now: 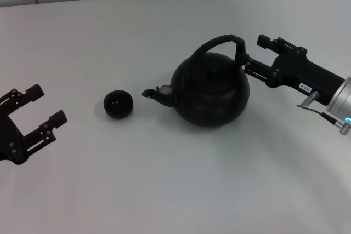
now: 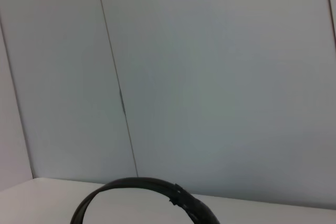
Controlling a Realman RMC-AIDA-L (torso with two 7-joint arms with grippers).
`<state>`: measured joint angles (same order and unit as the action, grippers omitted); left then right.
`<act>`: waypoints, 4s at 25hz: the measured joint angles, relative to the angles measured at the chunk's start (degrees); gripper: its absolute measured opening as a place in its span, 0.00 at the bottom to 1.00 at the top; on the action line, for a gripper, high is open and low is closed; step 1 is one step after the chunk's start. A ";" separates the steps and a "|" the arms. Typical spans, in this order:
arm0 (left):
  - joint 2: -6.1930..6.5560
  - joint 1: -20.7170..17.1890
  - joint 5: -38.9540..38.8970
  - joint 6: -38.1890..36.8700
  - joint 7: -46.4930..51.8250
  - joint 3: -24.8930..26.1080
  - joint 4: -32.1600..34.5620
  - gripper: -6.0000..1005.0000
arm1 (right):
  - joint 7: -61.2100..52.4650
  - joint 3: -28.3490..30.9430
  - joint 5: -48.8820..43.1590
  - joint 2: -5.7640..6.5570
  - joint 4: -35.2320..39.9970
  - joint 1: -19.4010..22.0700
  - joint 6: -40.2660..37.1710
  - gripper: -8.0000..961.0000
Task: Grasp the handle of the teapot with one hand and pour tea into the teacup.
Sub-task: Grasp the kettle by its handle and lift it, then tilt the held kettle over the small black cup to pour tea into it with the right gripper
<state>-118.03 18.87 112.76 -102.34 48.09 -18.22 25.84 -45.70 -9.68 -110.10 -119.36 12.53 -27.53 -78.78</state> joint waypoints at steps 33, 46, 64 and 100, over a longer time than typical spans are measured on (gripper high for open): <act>0.00 0.64 -0.14 1.80 -0.45 0.03 0.00 0.70 | 2.59 0.12 -0.09 0.09 -3.48 -2.52 5.88 0.52; -0.04 0.52 -0.18 2.56 -0.54 0.03 0.00 0.70 | 2.78 0.60 -0.03 0.03 -3.48 -2.53 5.97 0.12; -0.18 0.39 -0.72 2.68 -0.69 0.03 -0.31 0.70 | 2.98 0.72 4.46 0.00 -3.56 -5.63 5.85 0.12; -0.18 -0.34 -0.79 2.28 -0.72 -0.23 -0.44 0.70 | 2.98 -8.04 4.04 0.08 -2.49 -17.30 16.78 0.12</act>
<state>-118.21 18.53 111.97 -100.06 47.37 -18.46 25.40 -42.72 -17.72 -106.06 -119.28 10.04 -44.83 -62.00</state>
